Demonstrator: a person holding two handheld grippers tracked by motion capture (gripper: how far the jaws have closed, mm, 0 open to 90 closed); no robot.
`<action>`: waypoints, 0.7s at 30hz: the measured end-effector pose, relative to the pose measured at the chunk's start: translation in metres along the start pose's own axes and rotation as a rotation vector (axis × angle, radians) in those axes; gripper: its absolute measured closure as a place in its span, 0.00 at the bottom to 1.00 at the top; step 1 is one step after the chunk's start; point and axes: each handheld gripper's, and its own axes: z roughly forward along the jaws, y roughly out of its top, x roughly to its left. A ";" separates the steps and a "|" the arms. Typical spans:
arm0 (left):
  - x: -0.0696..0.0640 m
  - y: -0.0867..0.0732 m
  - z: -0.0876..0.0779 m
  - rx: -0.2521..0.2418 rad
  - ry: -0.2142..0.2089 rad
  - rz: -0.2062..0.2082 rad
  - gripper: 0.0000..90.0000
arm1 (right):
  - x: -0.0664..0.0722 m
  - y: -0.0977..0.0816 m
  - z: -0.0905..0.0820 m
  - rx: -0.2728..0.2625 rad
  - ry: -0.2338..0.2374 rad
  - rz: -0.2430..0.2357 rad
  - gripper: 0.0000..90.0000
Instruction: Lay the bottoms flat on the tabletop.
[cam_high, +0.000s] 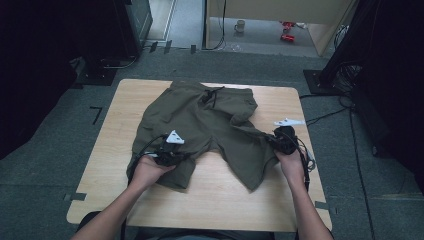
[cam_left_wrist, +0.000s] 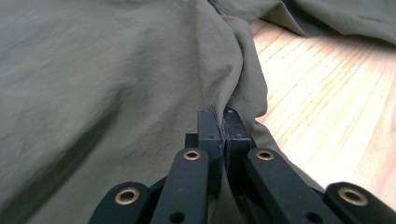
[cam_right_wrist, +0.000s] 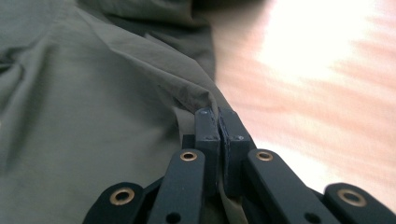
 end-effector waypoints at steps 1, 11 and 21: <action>0.001 -0.003 -0.003 0.000 -0.001 -0.003 1.00 | -0.002 -0.004 -0.002 0.002 -0.001 0.003 0.98; 0.010 -0.029 -0.022 -0.005 -0.021 -0.047 1.00 | -0.009 -0.040 -0.017 0.041 0.018 0.030 0.95; 0.009 -0.014 -0.021 -0.081 -0.084 -0.053 0.67 | 0.004 -0.030 -0.023 -0.053 0.080 -0.008 0.61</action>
